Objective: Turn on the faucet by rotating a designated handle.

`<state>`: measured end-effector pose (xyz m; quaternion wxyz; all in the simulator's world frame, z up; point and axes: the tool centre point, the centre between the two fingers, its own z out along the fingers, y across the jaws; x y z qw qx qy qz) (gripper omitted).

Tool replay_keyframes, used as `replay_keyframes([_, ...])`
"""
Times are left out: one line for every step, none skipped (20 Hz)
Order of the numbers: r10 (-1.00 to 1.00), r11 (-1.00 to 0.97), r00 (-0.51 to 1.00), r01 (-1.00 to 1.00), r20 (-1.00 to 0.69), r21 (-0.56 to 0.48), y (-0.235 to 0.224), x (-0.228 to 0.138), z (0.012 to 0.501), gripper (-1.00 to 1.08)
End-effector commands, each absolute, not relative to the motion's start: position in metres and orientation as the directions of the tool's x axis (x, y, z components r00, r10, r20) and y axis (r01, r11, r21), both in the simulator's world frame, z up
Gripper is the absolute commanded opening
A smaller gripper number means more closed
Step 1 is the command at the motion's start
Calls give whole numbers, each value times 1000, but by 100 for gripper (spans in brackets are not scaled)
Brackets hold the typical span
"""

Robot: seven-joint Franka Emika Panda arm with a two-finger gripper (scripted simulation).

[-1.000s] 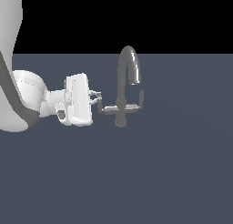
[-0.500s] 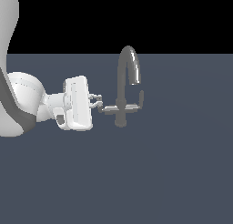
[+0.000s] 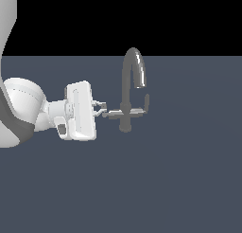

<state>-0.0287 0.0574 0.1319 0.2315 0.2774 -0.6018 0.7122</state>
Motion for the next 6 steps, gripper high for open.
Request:
replay_keyframes([-6, -170, -719, -684, 695, -710, 55, -41, 105, -100])
replay_keyframes([-5, -170, -718, -686, 696, -708, 55, -44, 99, -100])
replay_keyframes([-4, -171, -716, -687, 698, -706, 54, -48, 92, -100])
replay_keyframes([-3, -171, -714, -689, 700, -704, 54, -51, 86, -100])
replay_keyframes([-2, -171, -712, -691, 702, -702, 53, -55, 80, -100])
replay_keyframes([-2, -171, -712, -691, 702, -702, 53, -55, 80, -100])
